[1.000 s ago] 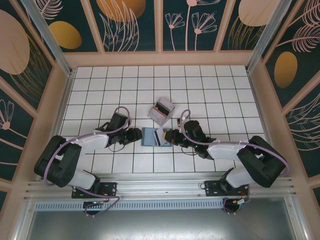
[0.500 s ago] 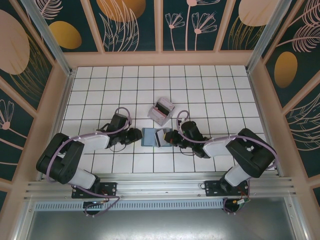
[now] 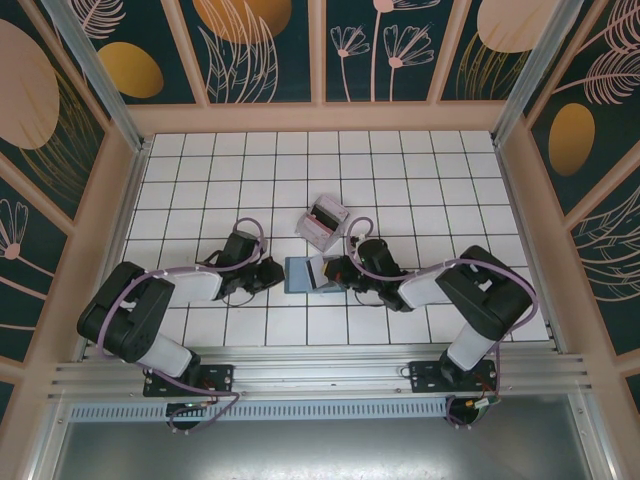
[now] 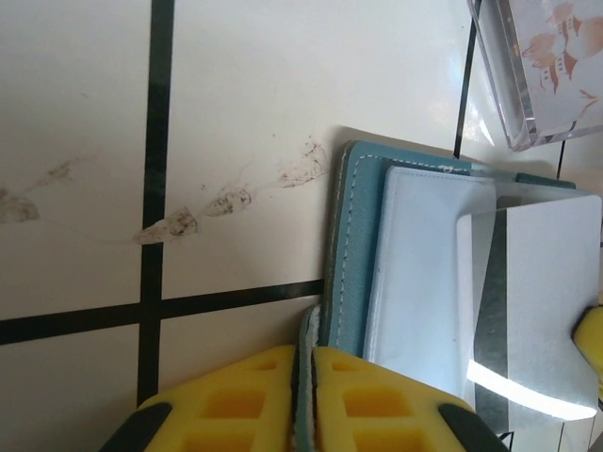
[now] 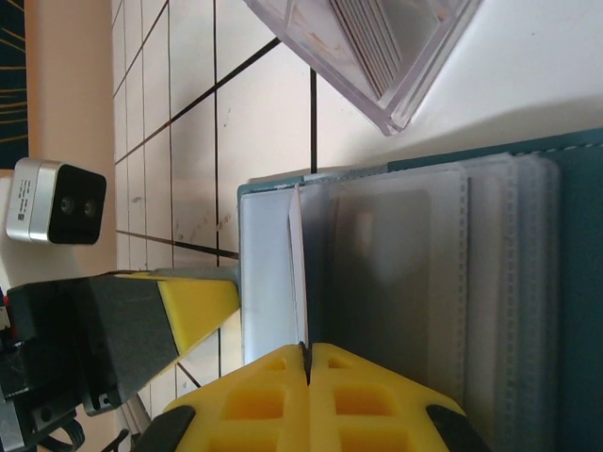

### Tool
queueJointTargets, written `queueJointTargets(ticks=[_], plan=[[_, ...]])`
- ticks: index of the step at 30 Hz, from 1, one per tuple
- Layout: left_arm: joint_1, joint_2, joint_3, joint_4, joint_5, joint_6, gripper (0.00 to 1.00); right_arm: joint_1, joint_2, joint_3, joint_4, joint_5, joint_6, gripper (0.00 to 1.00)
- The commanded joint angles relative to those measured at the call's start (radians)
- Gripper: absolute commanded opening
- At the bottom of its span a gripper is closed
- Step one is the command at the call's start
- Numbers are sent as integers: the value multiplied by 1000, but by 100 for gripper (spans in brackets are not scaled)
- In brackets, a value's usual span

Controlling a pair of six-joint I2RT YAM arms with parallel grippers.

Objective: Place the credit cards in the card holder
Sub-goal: Insert the credit card into the card slot.

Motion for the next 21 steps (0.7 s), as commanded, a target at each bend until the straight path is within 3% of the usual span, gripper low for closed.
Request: queueJointTargets(ticks=[1,11,21], plan=[[-14,17,-16,16,22,-13,13,-4,15,14,47,19,22,0],[-35,19,-35,41,25,-35,7,33,18,-19,112,151,47,0],[-45,22,-33,52,24,-46,7,112,94,48,27,129,53,0]])
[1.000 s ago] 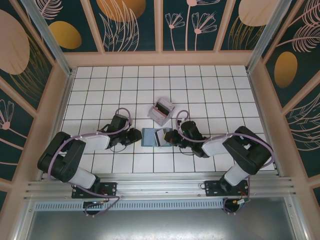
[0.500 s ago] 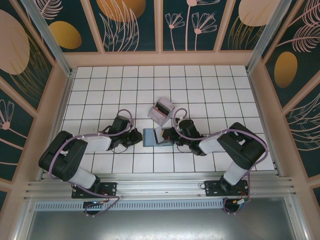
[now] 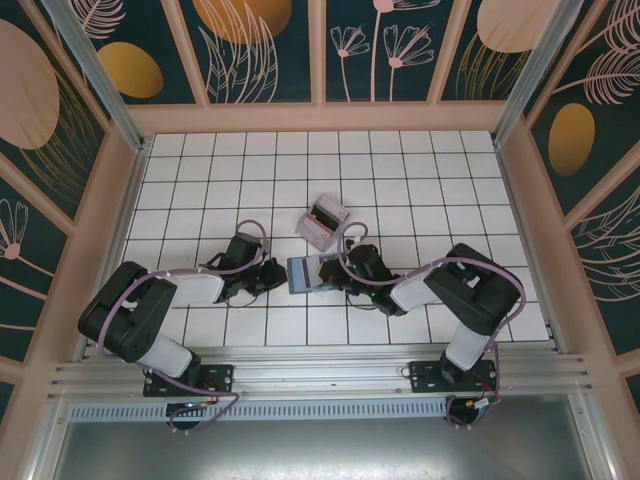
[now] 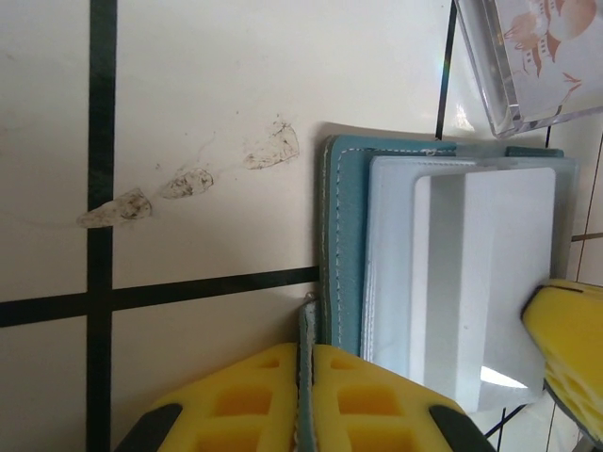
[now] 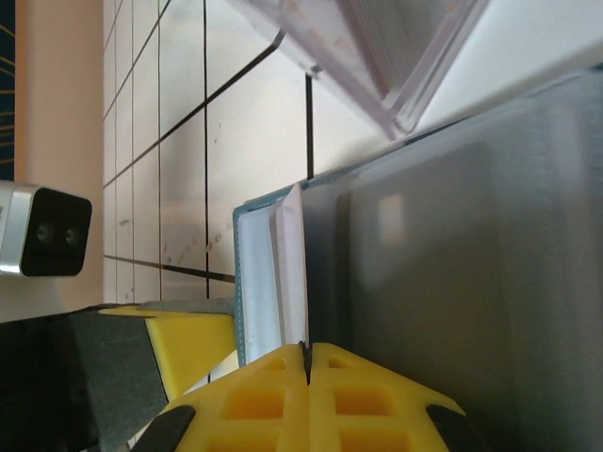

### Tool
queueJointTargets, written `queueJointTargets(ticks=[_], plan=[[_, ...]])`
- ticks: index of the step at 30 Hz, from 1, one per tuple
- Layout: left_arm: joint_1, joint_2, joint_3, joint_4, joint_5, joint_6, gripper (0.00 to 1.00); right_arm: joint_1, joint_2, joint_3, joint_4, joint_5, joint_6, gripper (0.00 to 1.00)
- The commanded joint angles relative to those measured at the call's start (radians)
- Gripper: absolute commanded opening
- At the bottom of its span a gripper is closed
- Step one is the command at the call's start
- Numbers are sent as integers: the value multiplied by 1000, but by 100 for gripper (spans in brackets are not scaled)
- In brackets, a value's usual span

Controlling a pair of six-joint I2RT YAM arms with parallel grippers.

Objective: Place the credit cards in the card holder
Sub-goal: Insert the credit card into the card slot.

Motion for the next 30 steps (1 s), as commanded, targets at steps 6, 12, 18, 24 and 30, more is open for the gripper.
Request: queueJointTargets(ticks=[6,12,18,24,30], plan=[[-20,21,-19,10,23,-15,7,51,57,99,-127,-16,-30,4],[-21,13,-14,3,17,-14,7,56,55,151,-219,-33,-74,18],[-21,-14,-9,-57,-36,6,6,47,-94,166,-414,62,-172,43],[-21,-23,0,-86,-57,19,6,8,-274,178,-616,148,-264,48],[-21,-20,17,-94,-51,21,6,-151,-394,74,-646,83,-299,49]])
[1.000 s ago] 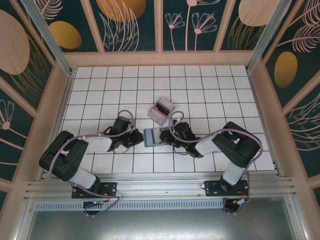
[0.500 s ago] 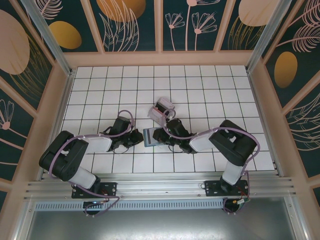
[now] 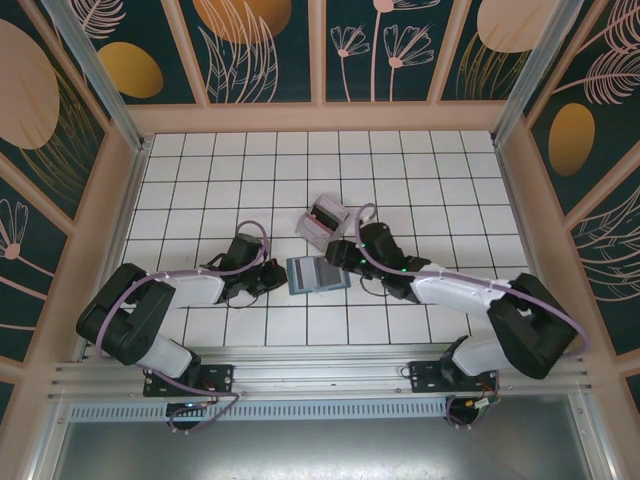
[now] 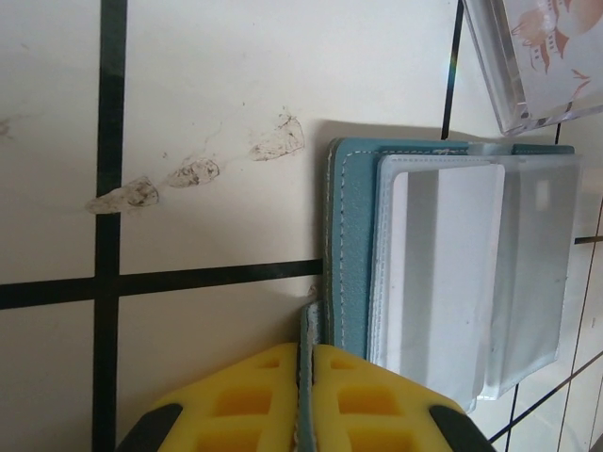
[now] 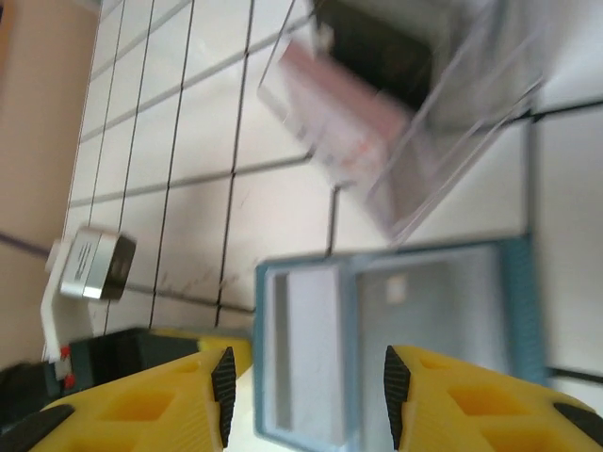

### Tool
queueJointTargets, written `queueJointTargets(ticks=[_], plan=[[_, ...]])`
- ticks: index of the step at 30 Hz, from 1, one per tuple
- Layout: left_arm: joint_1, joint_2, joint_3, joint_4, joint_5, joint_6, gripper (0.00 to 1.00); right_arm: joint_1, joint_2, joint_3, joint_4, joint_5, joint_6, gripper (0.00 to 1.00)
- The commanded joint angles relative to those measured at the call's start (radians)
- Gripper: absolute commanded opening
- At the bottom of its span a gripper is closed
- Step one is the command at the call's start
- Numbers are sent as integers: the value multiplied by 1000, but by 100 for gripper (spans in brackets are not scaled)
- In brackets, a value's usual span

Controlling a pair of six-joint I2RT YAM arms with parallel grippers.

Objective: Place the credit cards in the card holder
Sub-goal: Insert the credit card into the card slot, then close the card holder at the center of the table.

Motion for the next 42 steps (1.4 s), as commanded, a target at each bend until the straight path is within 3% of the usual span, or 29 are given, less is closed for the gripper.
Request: queueJointTargets(ticks=[1,9,20,30,42], plan=[[-7,-3,18,-66,-13,26,6,-83,-23,-58,-85,-24,-60,49],[-6,-17,53,-102,2,42,6,-155,91,-68,-24,-174,-111,48],[-7,-83,88,-191,-20,55,7,-133,249,-70,146,-355,-47,46],[-6,-157,173,-304,-27,83,12,-105,251,-61,290,-483,26,46],[-71,-130,215,-266,8,33,20,-67,427,-39,629,-611,164,46]])
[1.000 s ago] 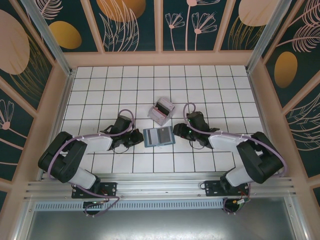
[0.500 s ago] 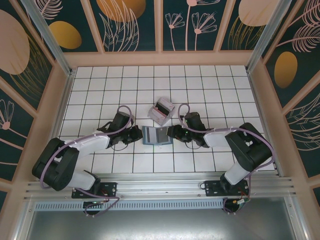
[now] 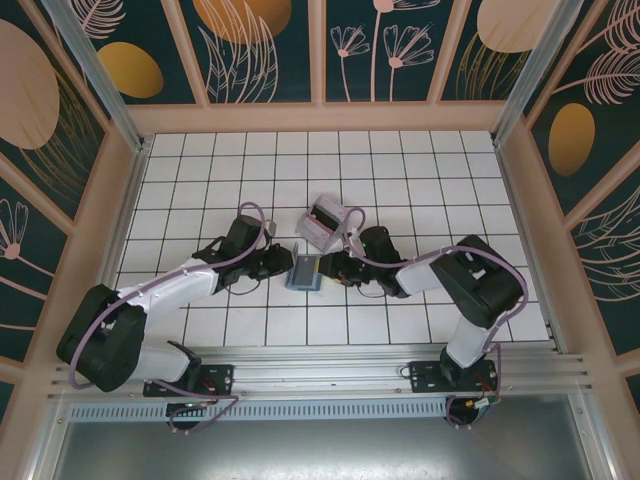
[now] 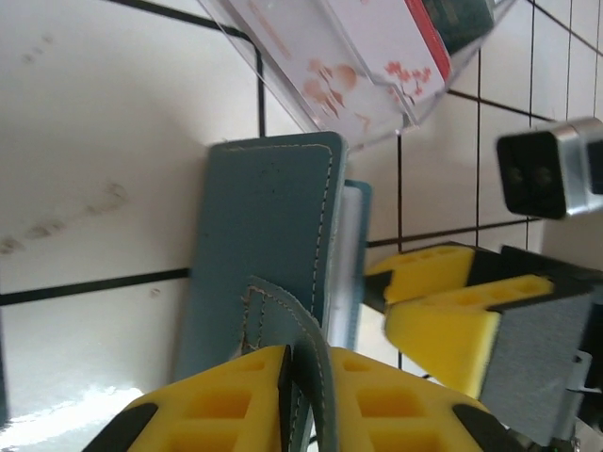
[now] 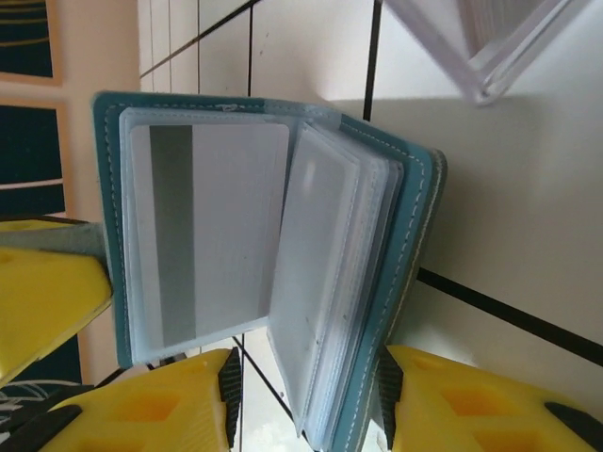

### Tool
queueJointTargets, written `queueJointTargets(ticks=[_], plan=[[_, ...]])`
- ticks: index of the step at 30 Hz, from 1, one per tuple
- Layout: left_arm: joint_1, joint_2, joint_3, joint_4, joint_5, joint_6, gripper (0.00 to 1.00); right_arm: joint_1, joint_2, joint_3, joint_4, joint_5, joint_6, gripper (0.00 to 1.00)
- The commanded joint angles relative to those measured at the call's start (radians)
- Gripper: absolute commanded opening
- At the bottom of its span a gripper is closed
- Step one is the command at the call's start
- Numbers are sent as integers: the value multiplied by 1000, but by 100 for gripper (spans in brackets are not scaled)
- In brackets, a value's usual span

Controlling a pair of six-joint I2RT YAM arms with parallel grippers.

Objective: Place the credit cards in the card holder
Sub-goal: Close the card holder at the center of the table.

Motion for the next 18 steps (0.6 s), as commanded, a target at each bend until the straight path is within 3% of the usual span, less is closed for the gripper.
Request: queueJointTargets(ticks=[1,6,18], plan=[[-33,25,36,6,23,-25,21,17,37,12,179,-64,68,46],[-69,60,50,43,33,-48,24,16,36,-3,160,-41,69,46],[-105,129,90,75,43,-74,54,-41,-42,-102,74,64,60,46]])
